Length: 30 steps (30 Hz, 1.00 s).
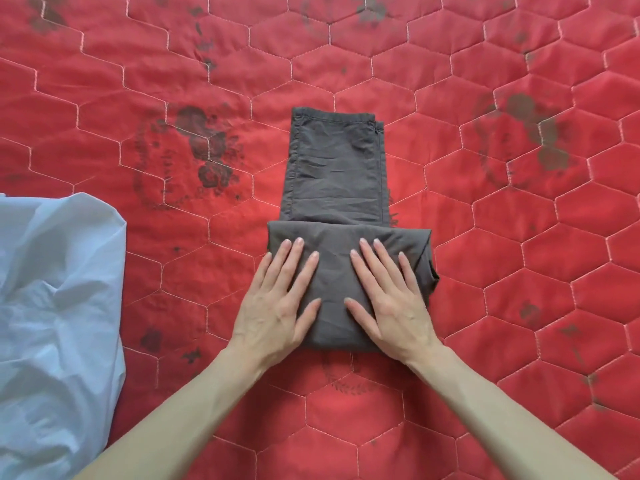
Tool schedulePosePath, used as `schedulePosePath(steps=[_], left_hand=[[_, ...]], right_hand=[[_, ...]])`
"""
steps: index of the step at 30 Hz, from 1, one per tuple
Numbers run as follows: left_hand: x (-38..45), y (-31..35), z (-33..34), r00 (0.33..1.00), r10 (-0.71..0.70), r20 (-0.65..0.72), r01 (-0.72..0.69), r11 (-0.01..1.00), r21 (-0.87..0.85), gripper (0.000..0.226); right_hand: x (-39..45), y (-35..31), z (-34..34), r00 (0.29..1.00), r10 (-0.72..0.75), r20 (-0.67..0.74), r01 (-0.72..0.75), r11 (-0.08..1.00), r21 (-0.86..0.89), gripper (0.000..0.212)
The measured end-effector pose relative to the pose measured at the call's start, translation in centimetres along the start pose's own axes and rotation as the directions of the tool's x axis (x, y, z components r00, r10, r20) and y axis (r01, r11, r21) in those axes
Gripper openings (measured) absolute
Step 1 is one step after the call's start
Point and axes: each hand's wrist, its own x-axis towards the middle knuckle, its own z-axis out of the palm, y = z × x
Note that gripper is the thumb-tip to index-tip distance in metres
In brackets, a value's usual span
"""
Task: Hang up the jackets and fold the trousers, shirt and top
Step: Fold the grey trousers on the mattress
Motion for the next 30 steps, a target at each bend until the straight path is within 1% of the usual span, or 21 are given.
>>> schedulePosePath(steps=[2, 5, 6, 7, 8, 9, 10, 11, 13, 15, 16, 18, 20, 23, 27, 28, 30], left_hand=[[0.2, 0.0, 0.4, 1.000, -0.006, 0.025, 0.006, 1.000, 0.016, 0.075], [0.8, -0.1, 0.4, 0.999, 0.021, 0.046, -0.023, 0.999, 0.037, 0.083], [0.8, -0.3, 0.3, 0.996, 0.067, 0.060, -0.068, 0.997, 0.027, 0.087], [0.7, -0.8, 0.1, 0.985, 0.147, 0.086, -0.149, 0.989, 0.017, 0.094], [0.4, -1.4, -0.2, 0.960, 0.251, 0.124, -0.256, 0.966, 0.021, 0.100], [0.1, -2.2, -0.5, 0.920, 0.350, 0.174, -0.361, 0.932, 0.035, 0.106], [-0.2, -2.9, -0.8, 0.880, 0.417, 0.225, -0.439, 0.897, 0.052, 0.110], [-0.6, -3.5, -1.1, 0.852, 0.452, 0.265, -0.485, 0.872, 0.069, 0.112], [-1.2, -4.1, -1.6, 0.830, 0.460, 0.316, -0.512, 0.853, 0.103, 0.114], [-1.7, -3.5, -1.9, 0.836, 0.415, 0.359, -0.492, 0.857, 0.156, 0.114], [-1.9, -2.9, -1.9, 0.852, 0.389, 0.350, -0.470, 0.863, 0.185, 0.107], [-2.4, -1.2, -1.6, 0.894, 0.342, 0.288, -0.410, 0.884, 0.224, 0.087], [-2.7, 0.4, -1.6, 0.933, 0.281, 0.226, -0.328, 0.921, 0.208, 0.078], [-2.8, 1.6, -2.3, 0.963, 0.191, 0.190, -0.217, 0.968, 0.129, 0.077], [-2.9, 2.2, -3.6, 0.961, 0.086, 0.263, -0.074, 0.996, -0.053, 0.090], [-2.9, 2.3, -4.1, 0.956, 0.070, 0.283, -0.045, 0.995, -0.094, 0.091], [-3.1, 2.5, -5.0, 0.951, 0.065, 0.302, -0.016, 0.987, -0.162, 0.085]], right_hand=[[-0.5, 0.3, 0.4, 0.998, 0.006, 0.069, -0.008, 1.000, 0.023, 0.075], [-0.4, 0.5, 0.4, 0.995, 0.030, 0.093, -0.030, 1.000, -0.007, 0.078], [-0.4, 0.4, 0.4, 0.995, 0.039, 0.096, -0.038, 0.999, -0.011, 0.079], [-0.5, 0.3, 0.3, 0.994, 0.048, 0.099, -0.047, 0.999, -0.012, 0.080], [-0.8, 0.3, 0.2, 0.993, 0.052, 0.103, -0.051, 0.999, -0.009, 0.082], [-1.1, 0.3, 0.2, 0.993, 0.047, 0.111, -0.047, 0.999, -0.007, 0.085], [-1.6, 0.4, 0.0, 0.991, 0.029, 0.128, -0.029, 1.000, -0.008, 0.091], [-2.1, 0.6, -0.2, 0.988, -0.001, 0.152, 0.003, 1.000, -0.011, 0.098], [-3.2, 1.1, -0.8, 0.974, -0.082, 0.211, 0.088, 0.996, -0.019, 0.112], [-3.7, 1.6, -1.6, 0.952, -0.145, 0.269, 0.159, 0.987, -0.032, 0.118], [-3.8, 1.7, -2.1, 0.944, -0.160, 0.289, 0.178, 0.983, -0.038, 0.118], [-3.5, 1.6, -2.8, 0.930, -0.168, 0.326, 0.197, 0.979, -0.058, 0.115], [-3.2, 1.3, -3.6, 0.912, -0.163, 0.376, 0.208, 0.975, -0.082, 0.114], [-2.7, 0.7, -4.6, 0.884, -0.142, 0.445, 0.212, 0.971, -0.111, 0.114], [-2.4, -0.6, -5.5, 0.852, -0.084, 0.516, 0.189, 0.970, -0.155, 0.111], [-2.5, -0.8, -5.7, 0.850, -0.065, 0.522, 0.171, 0.973, -0.157, 0.108], [-2.8, -0.8, -6.2, 0.862, -0.054, 0.504, 0.140, 0.981, -0.134, 0.102]])
